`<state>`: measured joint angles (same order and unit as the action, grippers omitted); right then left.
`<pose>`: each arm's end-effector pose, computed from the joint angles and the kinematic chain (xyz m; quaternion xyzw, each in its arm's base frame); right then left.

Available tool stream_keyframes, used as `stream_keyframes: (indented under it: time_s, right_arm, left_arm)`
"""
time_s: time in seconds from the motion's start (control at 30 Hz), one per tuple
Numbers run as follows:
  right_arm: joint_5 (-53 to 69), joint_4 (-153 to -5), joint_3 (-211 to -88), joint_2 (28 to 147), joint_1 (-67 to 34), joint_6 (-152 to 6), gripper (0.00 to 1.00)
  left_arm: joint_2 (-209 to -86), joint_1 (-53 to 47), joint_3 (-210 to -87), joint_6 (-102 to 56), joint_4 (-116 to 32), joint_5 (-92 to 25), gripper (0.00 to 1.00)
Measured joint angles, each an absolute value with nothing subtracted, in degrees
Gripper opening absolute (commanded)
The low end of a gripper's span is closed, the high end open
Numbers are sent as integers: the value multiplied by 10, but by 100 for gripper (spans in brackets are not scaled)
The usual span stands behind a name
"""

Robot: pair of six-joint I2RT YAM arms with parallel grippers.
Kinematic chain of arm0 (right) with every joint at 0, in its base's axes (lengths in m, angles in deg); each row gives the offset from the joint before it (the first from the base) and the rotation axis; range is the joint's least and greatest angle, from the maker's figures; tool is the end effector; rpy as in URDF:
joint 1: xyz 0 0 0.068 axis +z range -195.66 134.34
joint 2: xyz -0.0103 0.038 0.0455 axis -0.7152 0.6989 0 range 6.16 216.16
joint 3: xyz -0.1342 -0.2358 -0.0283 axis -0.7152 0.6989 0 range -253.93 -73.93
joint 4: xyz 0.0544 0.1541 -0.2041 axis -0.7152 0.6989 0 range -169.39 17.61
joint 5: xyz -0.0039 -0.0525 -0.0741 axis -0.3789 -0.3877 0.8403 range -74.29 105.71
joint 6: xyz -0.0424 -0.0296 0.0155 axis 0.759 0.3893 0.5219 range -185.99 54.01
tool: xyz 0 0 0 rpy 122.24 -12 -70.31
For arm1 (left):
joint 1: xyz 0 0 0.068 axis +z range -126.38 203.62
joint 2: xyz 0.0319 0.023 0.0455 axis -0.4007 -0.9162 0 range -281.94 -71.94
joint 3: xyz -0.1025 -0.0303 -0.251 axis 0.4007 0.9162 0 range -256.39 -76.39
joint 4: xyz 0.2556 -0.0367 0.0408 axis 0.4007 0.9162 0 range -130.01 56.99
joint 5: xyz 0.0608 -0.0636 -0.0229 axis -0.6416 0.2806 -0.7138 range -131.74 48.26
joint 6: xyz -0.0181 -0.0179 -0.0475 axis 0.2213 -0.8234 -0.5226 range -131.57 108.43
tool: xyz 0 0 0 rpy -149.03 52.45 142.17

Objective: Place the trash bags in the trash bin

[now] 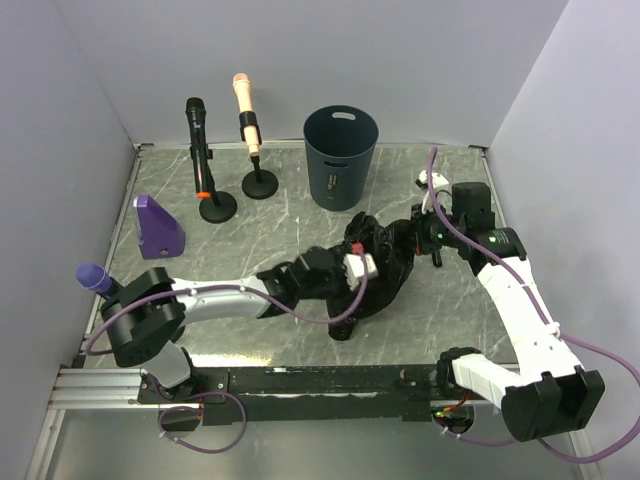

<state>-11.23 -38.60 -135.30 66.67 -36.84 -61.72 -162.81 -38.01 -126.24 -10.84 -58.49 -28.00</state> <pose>0.2101 0.0489 0.3389 -0.1984 0.8642 0.2273 0.4027 0.1580 -0.3106 0.2204 0.4843 0.6720 -0.3652 0.4249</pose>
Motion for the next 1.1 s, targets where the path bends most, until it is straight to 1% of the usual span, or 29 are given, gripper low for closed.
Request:
stream_keyframes:
  time_s: [0.17,0.3,0.33,0.37,0.4,0.43,0.53,0.6,0.7,0.83,0.97,1.1]
  right_arm:
    - [-120,-375,-1353,656,-370,-604,0]
    - [-128,-366,-1353,656,-370,-588,0]
    - [-130,-361,-1353,656,-370,-584,0]
    - [-131,-360,-1353,656,-370,-583,0]
    - [-133,-358,-1353,656,-370,-581,0]
    - [-135,-356,-1353,656,-370,-580,0]
    - [-140,-352,-1353,656,-370,-580,0]
    - [-141,-352,-1353,657,-370,-582,0]
    - [-142,-352,-1353,661,-370,-587,0]
    - [-142,-352,-1353,669,-370,-591,0]
    - [-142,-352,-1353,676,-370,-594,0]
    - [-143,-352,-1353,679,-370,-600,0]
  left_arm:
    - [-1566,-312,-1233,-66,-560,-249,1]
    - [-1505,-300,-1182,-41,-551,-230,1]
    - [-1494,-301,-1168,-41,-551,-223,7]
    - [-1492,-301,-1164,-41,-550,-221,22]
    - [-1490,-303,-1159,-47,-551,-220,43]
    - [-1490,-304,-1156,-57,-552,-221,51]
    - [-1490,-305,-1148,-99,-572,-219,62]
    - [-1490,-309,-1141,-135,-603,-215,64]
    - [-1495,-332,-1138,-172,-650,-209,64]
    - [-1544,-369,-1138,-192,-720,-205,62]
    - [-1600,-380,-1143,-194,-732,-201,61]
    - [-1628,-380,-1158,-192,-732,-202,56]
